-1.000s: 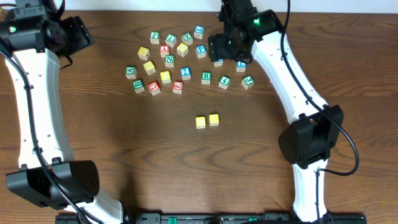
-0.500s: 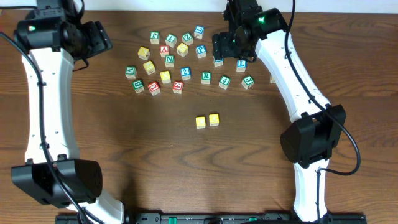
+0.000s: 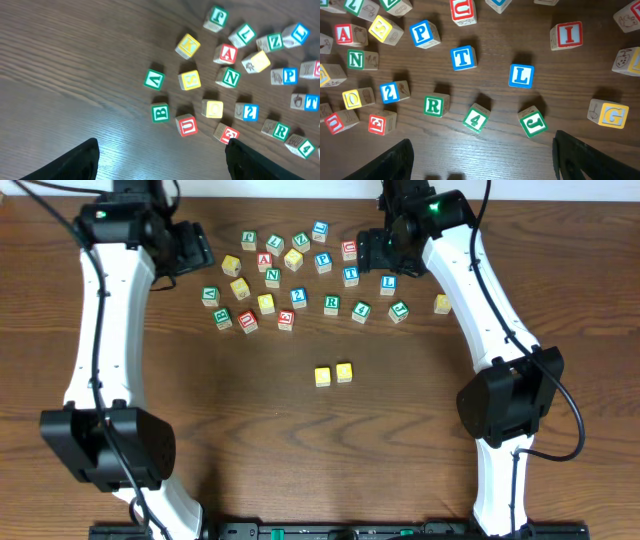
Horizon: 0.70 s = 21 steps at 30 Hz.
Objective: Spell out CORL
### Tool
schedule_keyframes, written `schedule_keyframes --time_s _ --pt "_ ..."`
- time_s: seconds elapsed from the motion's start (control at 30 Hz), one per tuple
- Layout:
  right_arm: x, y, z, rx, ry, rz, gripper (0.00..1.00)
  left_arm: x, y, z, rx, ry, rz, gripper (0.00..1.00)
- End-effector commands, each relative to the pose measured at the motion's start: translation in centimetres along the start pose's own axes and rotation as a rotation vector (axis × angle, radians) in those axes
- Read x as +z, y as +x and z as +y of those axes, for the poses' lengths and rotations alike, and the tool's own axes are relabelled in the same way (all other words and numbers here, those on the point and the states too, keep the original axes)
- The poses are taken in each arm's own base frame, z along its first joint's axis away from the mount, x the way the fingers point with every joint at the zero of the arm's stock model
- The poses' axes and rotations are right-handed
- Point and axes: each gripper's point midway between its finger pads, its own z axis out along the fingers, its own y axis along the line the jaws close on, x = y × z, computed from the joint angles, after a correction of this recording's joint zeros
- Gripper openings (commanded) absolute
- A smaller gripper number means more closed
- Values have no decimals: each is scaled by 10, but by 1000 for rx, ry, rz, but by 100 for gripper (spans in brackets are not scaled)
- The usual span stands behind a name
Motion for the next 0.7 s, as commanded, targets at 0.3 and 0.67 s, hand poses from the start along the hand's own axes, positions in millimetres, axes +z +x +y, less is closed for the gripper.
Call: schedule_keyframes --time_s 0.3,0.67 --pt "-11 -7 -16 41 20 -19 85 26 17 -31 56 18 62 80" --pt "-11 -6 -20 48 26 -10 86 26 16 -34 44 23 54 80"
